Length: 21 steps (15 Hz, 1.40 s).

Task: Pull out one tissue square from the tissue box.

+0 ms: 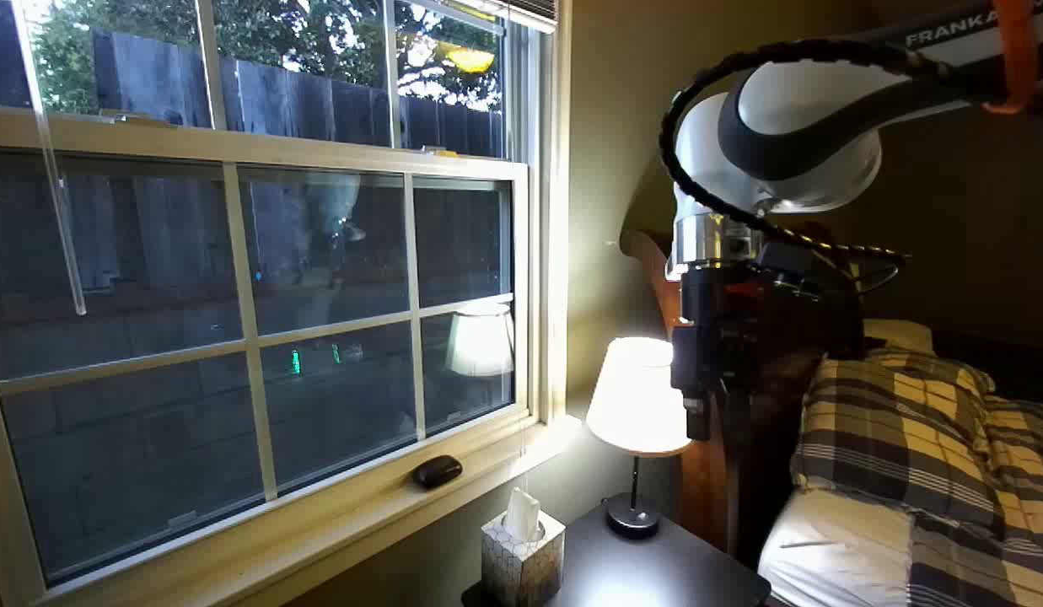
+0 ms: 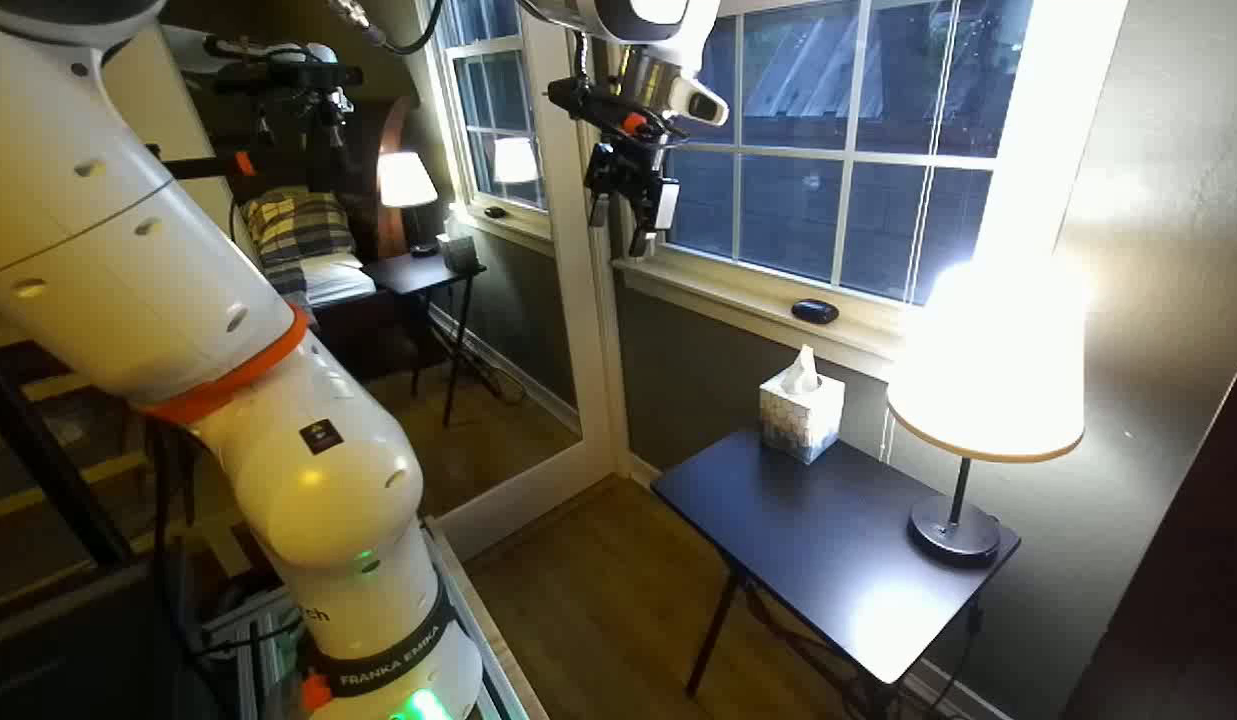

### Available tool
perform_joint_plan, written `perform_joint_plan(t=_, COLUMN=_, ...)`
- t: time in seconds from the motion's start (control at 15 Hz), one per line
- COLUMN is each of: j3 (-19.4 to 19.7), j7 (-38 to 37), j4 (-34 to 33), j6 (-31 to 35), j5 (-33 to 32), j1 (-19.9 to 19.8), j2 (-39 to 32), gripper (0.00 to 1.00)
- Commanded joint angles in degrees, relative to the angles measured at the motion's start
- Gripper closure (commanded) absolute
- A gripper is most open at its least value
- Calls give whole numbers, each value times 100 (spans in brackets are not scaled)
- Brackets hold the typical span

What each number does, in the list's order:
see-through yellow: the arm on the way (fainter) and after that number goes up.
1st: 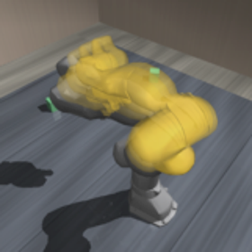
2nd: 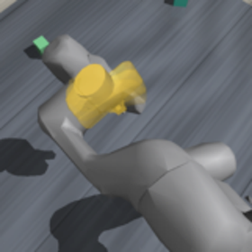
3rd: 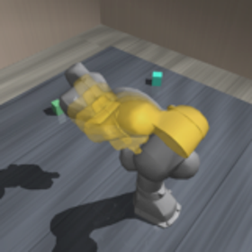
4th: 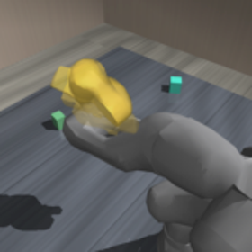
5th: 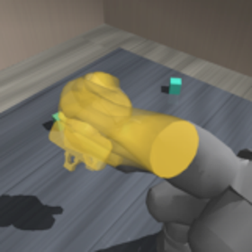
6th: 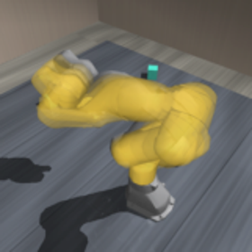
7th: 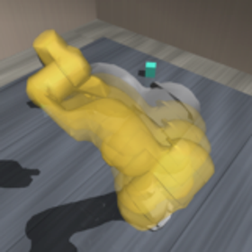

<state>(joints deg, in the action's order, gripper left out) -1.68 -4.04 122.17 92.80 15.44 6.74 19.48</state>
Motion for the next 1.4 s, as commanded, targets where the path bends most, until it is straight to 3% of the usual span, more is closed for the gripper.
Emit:
perform_joint_plan(t=0.0, j3=-91, j7=25, j4=-16, j6=-24, j5=25, j1=-109, j2=-4, gripper=0)
perform_joint_plan(t=0.6, j3=-91, j7=25, j4=-16, j6=-24, j5=24, j1=-109, j2=-4, gripper=0)
perform_joint_plan(t=0.93, j3=-88, j7=200, j4=79, j6=1559, j5=-117, j1=-222, j2=-483, gripper=0)
perform_joint_plan(t=1.33, j3=-115, j7=828, j4=192, j6=3302, j5=-693, j1=-203, j2=-1543, gripper=0)
